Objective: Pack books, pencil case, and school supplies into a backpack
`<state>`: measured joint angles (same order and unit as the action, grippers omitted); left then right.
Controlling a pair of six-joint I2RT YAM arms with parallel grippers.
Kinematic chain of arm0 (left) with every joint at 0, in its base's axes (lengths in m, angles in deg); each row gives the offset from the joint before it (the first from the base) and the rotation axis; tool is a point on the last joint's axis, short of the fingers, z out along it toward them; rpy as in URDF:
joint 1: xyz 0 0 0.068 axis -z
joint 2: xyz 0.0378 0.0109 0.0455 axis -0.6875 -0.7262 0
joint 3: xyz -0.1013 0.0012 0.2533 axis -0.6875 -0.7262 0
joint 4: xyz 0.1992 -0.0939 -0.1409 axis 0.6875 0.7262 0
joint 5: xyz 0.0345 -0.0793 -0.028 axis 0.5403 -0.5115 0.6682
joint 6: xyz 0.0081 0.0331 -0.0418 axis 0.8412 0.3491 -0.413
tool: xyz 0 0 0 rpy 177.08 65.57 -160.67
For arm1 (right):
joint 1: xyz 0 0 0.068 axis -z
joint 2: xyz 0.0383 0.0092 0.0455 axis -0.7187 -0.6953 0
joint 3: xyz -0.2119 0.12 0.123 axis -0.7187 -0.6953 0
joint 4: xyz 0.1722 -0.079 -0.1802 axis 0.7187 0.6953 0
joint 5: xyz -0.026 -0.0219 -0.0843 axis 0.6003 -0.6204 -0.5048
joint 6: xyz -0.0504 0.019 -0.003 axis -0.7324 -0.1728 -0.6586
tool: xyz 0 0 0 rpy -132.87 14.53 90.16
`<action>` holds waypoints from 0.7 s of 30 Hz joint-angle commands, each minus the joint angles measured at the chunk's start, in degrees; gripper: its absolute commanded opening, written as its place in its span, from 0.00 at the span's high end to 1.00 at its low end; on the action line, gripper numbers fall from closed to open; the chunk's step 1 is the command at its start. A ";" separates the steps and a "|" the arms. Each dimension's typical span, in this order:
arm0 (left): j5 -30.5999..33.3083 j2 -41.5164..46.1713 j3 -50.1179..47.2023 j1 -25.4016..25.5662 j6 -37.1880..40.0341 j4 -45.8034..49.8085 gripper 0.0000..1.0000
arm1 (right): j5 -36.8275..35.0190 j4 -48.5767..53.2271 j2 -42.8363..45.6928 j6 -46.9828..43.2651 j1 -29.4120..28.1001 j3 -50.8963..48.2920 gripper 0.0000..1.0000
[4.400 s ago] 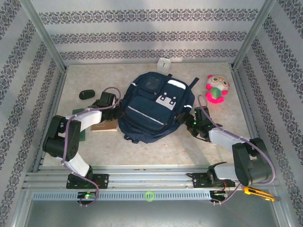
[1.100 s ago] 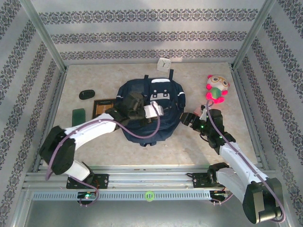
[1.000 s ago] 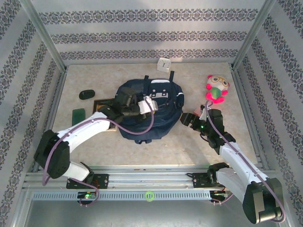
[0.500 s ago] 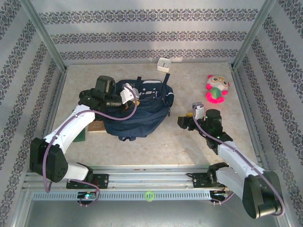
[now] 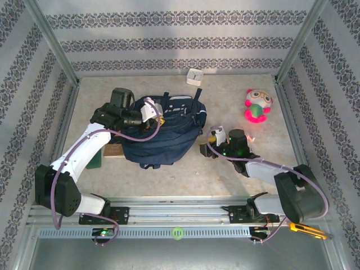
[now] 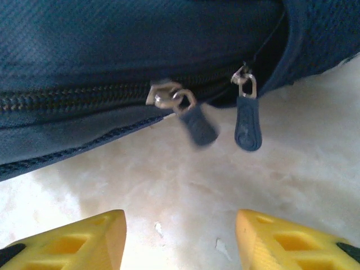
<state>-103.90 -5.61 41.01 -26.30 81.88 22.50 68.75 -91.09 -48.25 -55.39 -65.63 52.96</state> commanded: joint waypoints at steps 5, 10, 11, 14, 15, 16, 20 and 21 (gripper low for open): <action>-4.99 2.54 1.29 -0.91 1.16 -5.36 1.00 | 6.46 -14.17 -5.46 -9.58 -0.40 2.08 0.58; -4.94 2.27 1.47 -0.88 1.70 -4.83 1.00 | 9.57 -14.39 -5.61 -11.60 0.04 1.58 0.59; -4.92 2.25 1.61 -0.87 1.77 -4.83 1.00 | 10.77 -14.43 -5.76 -11.91 0.23 1.63 0.60; -4.88 2.31 1.56 -0.87 1.78 -4.88 1.00 | 12.97 -14.69 -6.12 -12.21 0.62 1.81 0.65; -4.95 2.25 1.55 -0.87 1.78 -4.92 1.00 | 13.12 -14.78 -6.28 -12.12 0.78 1.85 0.69; -4.97 2.27 1.48 -0.89 1.75 -4.92 1.00 | 13.35 -14.91 -6.29 -12.11 1.05 1.85 0.71; -5.05 2.37 1.20 -0.84 1.36 -5.60 1.00 | 14.28 -15.54 -6.16 -11.37 2.54 1.59 0.84; -5.08 2.26 1.15 -0.93 1.25 -5.84 1.00 | 14.69 -16.19 -6.15 -10.71 2.98 1.51 0.87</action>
<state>-104.29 -5.61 41.01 -26.30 82.23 22.39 80.09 -104.18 -54.13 -66.42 -63.73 53.95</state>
